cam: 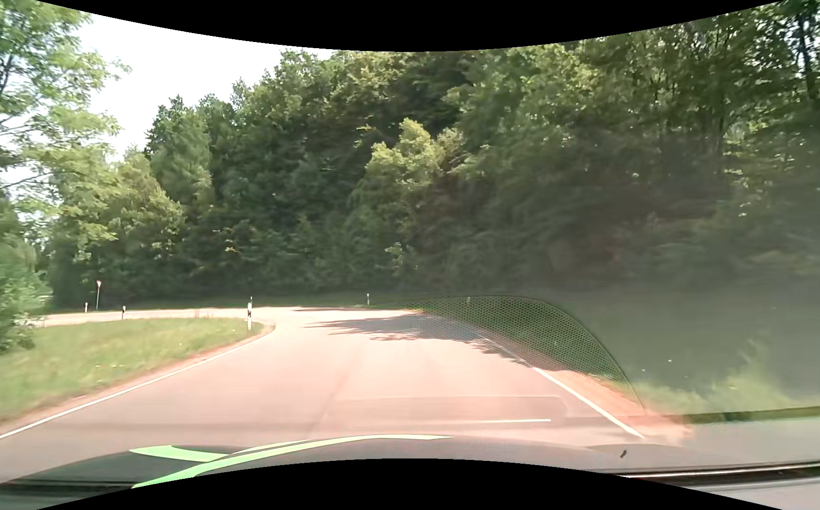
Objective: Follow the waypoints while adhering to traffic rules and regulations
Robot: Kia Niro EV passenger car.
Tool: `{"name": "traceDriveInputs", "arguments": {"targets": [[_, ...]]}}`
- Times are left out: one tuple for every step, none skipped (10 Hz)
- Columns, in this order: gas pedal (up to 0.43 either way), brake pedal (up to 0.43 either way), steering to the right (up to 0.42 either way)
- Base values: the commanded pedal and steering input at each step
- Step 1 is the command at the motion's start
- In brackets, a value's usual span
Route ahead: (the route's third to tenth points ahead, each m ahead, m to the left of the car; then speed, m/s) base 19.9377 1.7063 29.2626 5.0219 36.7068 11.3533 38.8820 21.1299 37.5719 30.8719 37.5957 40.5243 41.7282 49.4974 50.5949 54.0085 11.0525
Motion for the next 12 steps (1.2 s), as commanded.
{"name": "traceDriveInputs", "arguments": {"targets": [[0.0, 0.0, 0.007], [0.0, 0.0, 0.004], [0.0, 0.0, 0.0], [0.0, 0.0, 0.0], [0.0, 0.0, -0.001], [0.0, 0.0, -0.008], [0.0, 0.0, -0.017], [0.0, 0.012, -0.026], [0.0, 0.03, -0.033], [0.0, 0.03, -0.041], [0.0, 0.03, -0.047], [0.0, 0.037, -0.056]]}}
